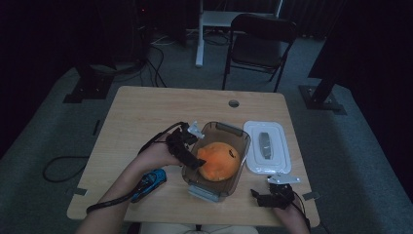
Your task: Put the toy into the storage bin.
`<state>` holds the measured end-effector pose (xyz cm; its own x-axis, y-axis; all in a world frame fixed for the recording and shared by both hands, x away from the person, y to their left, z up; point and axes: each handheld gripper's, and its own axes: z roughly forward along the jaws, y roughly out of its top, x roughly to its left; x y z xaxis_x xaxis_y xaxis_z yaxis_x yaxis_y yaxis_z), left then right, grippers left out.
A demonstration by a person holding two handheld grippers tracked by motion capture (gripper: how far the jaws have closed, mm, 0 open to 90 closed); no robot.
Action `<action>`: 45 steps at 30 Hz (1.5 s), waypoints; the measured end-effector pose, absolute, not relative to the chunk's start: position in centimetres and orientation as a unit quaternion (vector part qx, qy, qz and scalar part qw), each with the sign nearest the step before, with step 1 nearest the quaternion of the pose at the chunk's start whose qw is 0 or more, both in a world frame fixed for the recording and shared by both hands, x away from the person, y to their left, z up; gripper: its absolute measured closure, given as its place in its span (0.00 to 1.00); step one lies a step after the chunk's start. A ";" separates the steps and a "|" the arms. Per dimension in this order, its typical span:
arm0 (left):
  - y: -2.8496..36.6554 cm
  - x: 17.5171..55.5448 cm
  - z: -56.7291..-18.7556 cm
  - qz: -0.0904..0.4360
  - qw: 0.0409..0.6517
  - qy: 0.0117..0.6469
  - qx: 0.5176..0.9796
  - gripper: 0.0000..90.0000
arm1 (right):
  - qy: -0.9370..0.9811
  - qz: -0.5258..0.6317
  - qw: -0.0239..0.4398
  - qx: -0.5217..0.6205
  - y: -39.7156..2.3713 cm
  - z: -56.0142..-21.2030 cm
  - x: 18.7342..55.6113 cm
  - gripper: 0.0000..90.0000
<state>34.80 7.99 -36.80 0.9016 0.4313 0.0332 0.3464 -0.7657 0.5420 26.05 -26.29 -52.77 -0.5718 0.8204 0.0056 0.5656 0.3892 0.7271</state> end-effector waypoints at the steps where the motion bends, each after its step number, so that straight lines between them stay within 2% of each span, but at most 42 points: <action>1: 8.3 34.7 -36.8 0.080 0.273 0.212 0.935 0.12 | 0.814 0.352 0.181 0.425 -26.3 -52.8 26.1 0.15; 22: 14.5 32.7 -38.4 0.095 0.294 0.252 0.917 0.12 | 0.814 0.352 0.181 0.425 -26.3 -52.8 26.1 0.15; 45: 19.7 30.5 -42.5 0.102 0.284 0.305 0.904 0.12 | 0.813 0.351 0.181 0.427 -26.3 -52.8 26.0 0.15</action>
<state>30.52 19.66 -42.47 0.7937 0.6082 0.0112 0.4926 -0.6535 0.5747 26.04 -26.30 -52.77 -0.5686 0.8226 0.0051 0.5677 0.3879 0.7261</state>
